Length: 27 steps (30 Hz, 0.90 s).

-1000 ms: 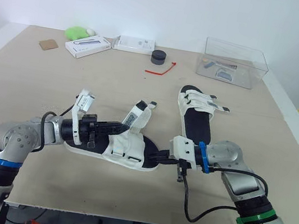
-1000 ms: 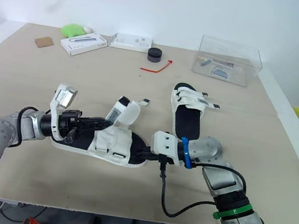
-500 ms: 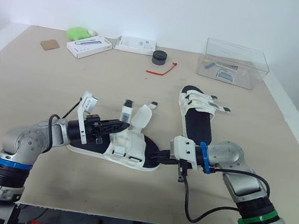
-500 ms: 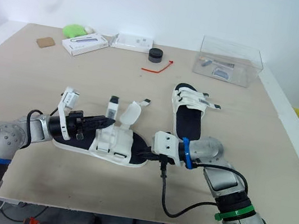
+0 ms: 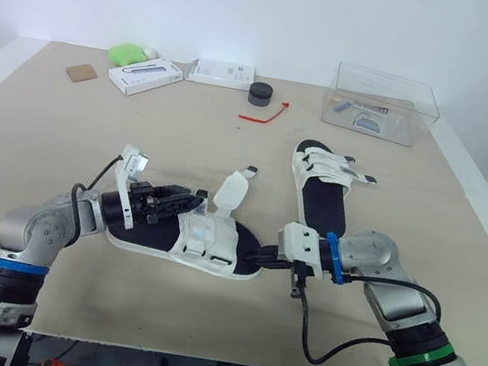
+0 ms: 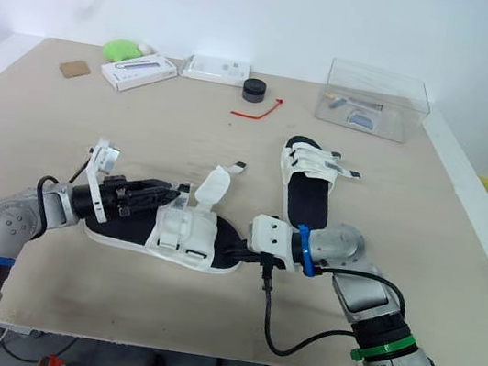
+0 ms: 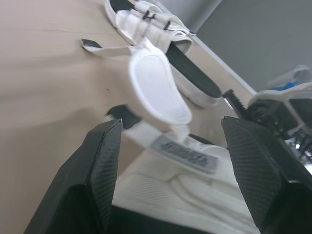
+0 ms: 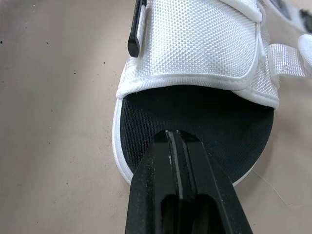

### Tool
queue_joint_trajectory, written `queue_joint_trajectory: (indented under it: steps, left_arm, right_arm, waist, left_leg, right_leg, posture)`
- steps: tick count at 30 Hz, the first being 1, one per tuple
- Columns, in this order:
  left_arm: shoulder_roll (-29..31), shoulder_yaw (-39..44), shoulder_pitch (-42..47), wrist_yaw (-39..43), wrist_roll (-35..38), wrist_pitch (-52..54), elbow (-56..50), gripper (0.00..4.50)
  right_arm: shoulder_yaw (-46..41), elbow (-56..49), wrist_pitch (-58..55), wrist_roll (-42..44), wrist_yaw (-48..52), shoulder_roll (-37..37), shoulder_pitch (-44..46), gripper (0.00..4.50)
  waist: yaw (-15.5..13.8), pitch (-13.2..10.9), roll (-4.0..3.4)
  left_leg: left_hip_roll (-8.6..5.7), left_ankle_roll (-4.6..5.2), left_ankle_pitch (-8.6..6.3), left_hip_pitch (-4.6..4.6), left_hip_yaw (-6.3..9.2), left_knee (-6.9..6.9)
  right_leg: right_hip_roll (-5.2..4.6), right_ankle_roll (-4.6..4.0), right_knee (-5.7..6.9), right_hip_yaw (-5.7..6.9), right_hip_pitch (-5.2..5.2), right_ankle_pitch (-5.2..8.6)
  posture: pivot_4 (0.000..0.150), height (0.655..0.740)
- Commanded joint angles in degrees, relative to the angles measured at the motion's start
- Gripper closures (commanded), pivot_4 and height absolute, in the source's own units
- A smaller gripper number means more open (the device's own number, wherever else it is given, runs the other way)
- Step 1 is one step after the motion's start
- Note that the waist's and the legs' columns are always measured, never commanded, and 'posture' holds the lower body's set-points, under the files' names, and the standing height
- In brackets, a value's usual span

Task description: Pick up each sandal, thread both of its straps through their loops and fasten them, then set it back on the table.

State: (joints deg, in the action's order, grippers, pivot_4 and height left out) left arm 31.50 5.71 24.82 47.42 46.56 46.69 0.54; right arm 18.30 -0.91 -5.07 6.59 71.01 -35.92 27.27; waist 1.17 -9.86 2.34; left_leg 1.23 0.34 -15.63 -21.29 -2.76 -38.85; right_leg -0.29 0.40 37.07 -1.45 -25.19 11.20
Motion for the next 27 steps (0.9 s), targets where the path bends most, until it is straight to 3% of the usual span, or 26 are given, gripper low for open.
queue_joint_trajectory:
  steps: [1, 5, 6, 8, 14, 15, 27]
  left_arm:
    - [2.9, 1.3, 5.7, 3.6, -3.8, -5.5, 3.3, 1.16]
    - [2.2, -0.4, 7.7, 6.9, -4.2, -6.1, 2.7, 1.16]
    - [1.7, -0.9, 7.8, 7.2, -4.0, -5.6, 2.7, 1.54]
    - [1.0, -2.8, 7.8, 8.4, -4.7, -5.6, 2.4, 1.88]
    - [-0.1, -6.5, 10.1, 11.2, -5.5, -1.2, 6.2, 4.26]
    - [0.0, -7.0, 11.1, 11.5, -6.1, -0.2, 7.7, 4.38]
    - [3.6, -15.2, 15.0, 19.6, -11.6, 7.0, 13.9, 4.38]
  right_arm:
    - [-0.1, -0.5, -0.5, -0.7, -0.2, -1.0, -1.1, 4.5]
    - [-0.1, -0.6, -0.4, -0.7, -0.1, -1.2, -1.2, 4.5]
    - [-0.1, -0.5, -0.4, -0.7, -0.1, -1.2, -1.1, 4.5]
    - [-0.1, -0.5, -0.4, -0.7, -0.1, -1.1, -1.0, 4.5]
    - [-0.1, -0.5, -0.5, -0.8, -0.2, -1.1, -0.9, 4.5]
    - [-0.1, -0.5, -0.5, -0.8, -0.2, -1.1, -0.9, 4.5]
    - [-0.2, -0.9, -1.0, -0.8, -0.9, -0.8, -1.1, 4.5]
  waist:
    - [0.0, 0.0, 0.05]
    - [0.0, 0.0, 0.05]
    - [0.0, 0.0, 0.05]
    - [0.0, 0.0, 0.06]
    - [0.0, 0.0, 0.1]
    - [0.0, 0.0, 0.1]
    - [0.0, 0.0, 0.12]
  left_leg:
    - [-0.01, 0.0, 0.0, 0.0, 0.01, 0.0]
    - [-0.02, -0.01, 0.01, -0.02, 0.02, 0.0]
    - [-0.03, 0.0, -0.01, -0.02, -0.01, 0.01]
    - [-0.04, 0.01, -0.03, -0.04, -0.03, 0.0]
    - [-0.06, 0.01, -0.03, -0.07, 0.01, 0.0]
    - [-0.05, 0.01, -0.03, -0.07, 0.03, 0.0]
    - [-0.07, 0.03, -0.02, -0.07, 0.04, 0.0]
  right_leg:
    - [0.0, 0.0, 0.0, 0.02, 0.0, 0.0]
    - [-0.02, 0.0, 0.0, 0.04, 0.0, 0.01]
    - [-0.04, 0.0, -0.01, 0.01, 0.0, 0.01]
    - [-0.08, 0.01, -0.02, -0.01, -0.01, 0.02]
    - [-0.06, 0.05, -0.03, 0.0, -0.03, 0.03]
    - [-0.04, 0.05, -0.02, 0.02, -0.02, 0.03]
    - [-0.03, 0.06, -0.02, 0.02, -0.02, 0.05]
  posture:
    - [0.15, 0.74]
    - [0.15, 0.74]
    - [0.15, 0.74]
    - [0.15, 0.74]
    - [0.15, 0.74]
    - [0.15, 0.74]
    - [0.15, 0.74]
